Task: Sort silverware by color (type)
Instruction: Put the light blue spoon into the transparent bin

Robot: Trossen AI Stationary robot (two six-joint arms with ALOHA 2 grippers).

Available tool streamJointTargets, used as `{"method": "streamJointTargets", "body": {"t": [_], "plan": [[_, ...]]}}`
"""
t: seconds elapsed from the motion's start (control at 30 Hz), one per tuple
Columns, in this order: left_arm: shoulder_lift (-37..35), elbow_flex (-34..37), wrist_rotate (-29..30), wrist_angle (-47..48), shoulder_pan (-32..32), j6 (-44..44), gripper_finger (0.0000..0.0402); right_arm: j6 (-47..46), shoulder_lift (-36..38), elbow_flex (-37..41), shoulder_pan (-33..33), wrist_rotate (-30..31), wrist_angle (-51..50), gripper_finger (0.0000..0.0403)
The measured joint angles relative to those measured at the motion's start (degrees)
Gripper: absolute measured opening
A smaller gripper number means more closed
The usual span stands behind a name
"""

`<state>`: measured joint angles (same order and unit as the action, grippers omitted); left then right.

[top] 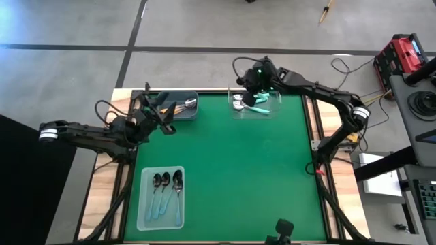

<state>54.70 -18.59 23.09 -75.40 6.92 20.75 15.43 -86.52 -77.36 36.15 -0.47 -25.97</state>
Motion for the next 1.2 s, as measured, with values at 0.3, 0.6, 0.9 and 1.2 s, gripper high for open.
{"method": "streamJointTargets", "body": {"t": [0.3,0.6,0.9,1.2], "plan": [[-0.5,0.0,0.5,0.5,0.0,1.0,0.0207,14.0,-5.7,0.0,1.4,0.0,-4.6,0.0012],[-0.6,-0.1,0.6,0.5,0.1,1.3,0.0207,17.6,-11.1,0.0,2.0,0.5,-5.2,0.0013],[-0.6,-0.1,0.6,0.5,0.5,1.2,0.0207,17.3,-13.2,0.0,3.6,0.4,-5.5,0.0013],[-0.6,-0.1,0.6,1.4,0.4,-1.2,0.0207,18.4,-16.4,0.0,4.0,-0.2,-5.5,0.0013]]}}
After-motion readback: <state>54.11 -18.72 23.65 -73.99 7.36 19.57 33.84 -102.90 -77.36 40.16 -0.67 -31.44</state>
